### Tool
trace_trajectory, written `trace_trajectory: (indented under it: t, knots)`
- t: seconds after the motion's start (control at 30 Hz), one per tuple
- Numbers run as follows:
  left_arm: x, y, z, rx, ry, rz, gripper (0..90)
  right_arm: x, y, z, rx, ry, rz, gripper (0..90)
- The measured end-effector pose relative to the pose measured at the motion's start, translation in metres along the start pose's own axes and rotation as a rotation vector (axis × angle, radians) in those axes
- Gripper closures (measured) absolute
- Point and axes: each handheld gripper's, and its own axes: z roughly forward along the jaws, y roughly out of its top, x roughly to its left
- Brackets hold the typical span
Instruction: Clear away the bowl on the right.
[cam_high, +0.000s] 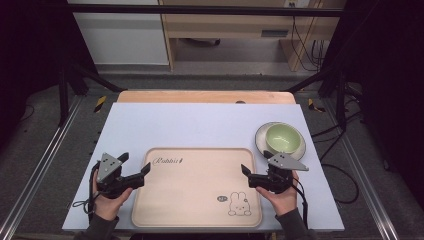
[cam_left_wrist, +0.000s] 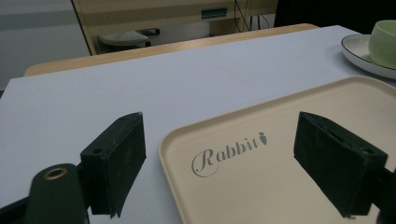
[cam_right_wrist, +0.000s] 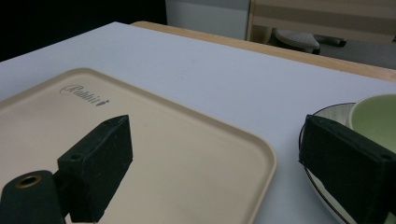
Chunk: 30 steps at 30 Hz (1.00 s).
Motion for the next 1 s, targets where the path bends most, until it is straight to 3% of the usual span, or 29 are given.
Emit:
trace_trajectory:
  t: [1.0]
  knots:
    - [0.003,-0.003,0.001,0.003,-0.002,-0.010,17.0,-0.016,-0.003,-0.013,-0.011,-0.038,0.048,10.4]
